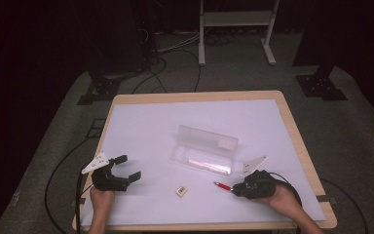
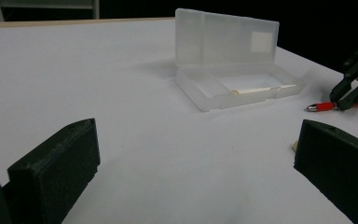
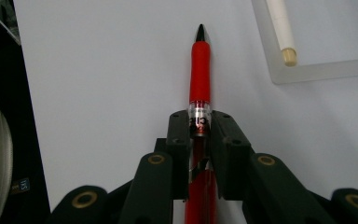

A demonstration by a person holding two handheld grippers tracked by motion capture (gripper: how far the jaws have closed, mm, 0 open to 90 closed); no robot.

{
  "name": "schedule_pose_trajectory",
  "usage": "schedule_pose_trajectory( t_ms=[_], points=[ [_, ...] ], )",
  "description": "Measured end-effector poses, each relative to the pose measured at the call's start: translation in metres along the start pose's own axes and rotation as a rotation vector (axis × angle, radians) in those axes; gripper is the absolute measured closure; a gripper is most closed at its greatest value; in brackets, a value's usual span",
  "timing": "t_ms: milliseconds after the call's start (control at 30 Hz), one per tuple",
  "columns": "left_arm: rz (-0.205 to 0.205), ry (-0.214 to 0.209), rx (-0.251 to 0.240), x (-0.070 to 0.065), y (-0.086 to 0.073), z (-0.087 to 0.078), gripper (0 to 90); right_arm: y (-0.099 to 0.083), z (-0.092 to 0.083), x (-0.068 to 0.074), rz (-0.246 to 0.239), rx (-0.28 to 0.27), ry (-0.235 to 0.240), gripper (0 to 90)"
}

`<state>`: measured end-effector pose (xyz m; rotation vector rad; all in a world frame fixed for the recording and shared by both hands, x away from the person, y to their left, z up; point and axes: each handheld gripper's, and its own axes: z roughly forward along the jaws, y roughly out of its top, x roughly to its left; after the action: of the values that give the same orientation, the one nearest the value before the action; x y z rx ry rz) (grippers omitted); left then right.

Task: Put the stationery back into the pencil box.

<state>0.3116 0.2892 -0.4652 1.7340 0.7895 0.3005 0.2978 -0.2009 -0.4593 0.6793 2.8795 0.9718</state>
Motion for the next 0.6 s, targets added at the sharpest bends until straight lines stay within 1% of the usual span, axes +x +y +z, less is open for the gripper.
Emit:
schedule_pose_trajectory(
  t_ms=[333, 467, 600],
  points=[
    [0.0, 0.001, 0.0, 0.0, 0.0, 0.0, 0.0, -0.001, -0.001, 0.001, -0.008, -0.001, -0.006, 78.8],
    [0.001, 0.001, 0.001, 0.0, 0.0, 0.0, 0.0, 0.001, -0.006, 0.0, -0.006, -0.019, -0.015, 78.8],
    [0.0, 0.0, 0.0, 0.0, 0.0, 0.0, 0.0, 0.007, -0.013, -0.001, -0.026, -0.026, -0.027, 78.8]
  ],
)
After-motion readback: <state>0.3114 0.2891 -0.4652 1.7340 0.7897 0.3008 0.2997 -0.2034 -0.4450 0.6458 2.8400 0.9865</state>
